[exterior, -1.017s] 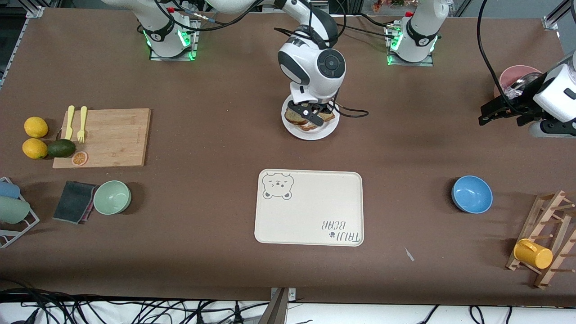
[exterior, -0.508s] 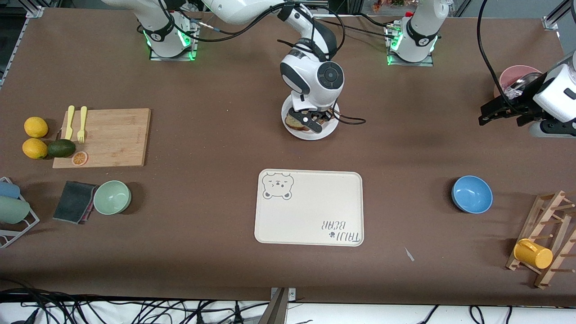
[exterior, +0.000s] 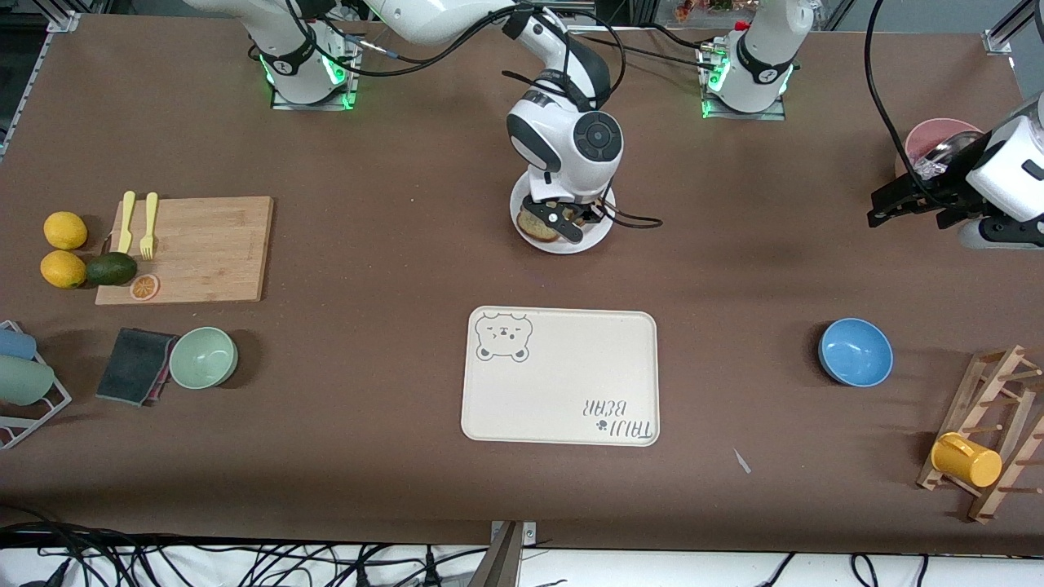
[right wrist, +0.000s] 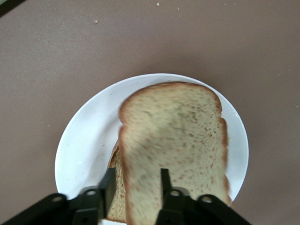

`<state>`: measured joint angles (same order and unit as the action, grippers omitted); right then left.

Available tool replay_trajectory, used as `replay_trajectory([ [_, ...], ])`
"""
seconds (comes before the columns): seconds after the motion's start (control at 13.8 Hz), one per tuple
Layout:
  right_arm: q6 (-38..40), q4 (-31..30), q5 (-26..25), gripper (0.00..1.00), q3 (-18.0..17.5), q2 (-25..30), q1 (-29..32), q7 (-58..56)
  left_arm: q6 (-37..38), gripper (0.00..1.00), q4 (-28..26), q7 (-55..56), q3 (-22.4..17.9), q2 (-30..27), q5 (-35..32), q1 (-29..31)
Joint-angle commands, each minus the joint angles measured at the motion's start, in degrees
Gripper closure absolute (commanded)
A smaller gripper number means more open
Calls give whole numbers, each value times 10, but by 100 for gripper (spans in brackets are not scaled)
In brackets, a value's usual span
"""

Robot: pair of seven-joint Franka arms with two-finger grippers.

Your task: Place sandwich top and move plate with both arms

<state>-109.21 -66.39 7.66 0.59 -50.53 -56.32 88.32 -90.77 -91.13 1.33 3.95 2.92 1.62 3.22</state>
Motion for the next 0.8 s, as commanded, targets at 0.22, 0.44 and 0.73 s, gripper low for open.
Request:
replay_trajectory([
  [0.22, 22, 8, 11, 12, 1, 32, 26, 1, 7, 0, 8, -16, 2, 2, 17, 7],
  [0.44, 32, -28, 2, 3, -2, 95, 76, -55, 7, 0, 9, -15, 2, 2, 17, 7],
  [0.73, 44, -95, -7, 0, -2, 190, 176, -229, 7, 0, 9, -16, 1, 3, 17, 7],
])
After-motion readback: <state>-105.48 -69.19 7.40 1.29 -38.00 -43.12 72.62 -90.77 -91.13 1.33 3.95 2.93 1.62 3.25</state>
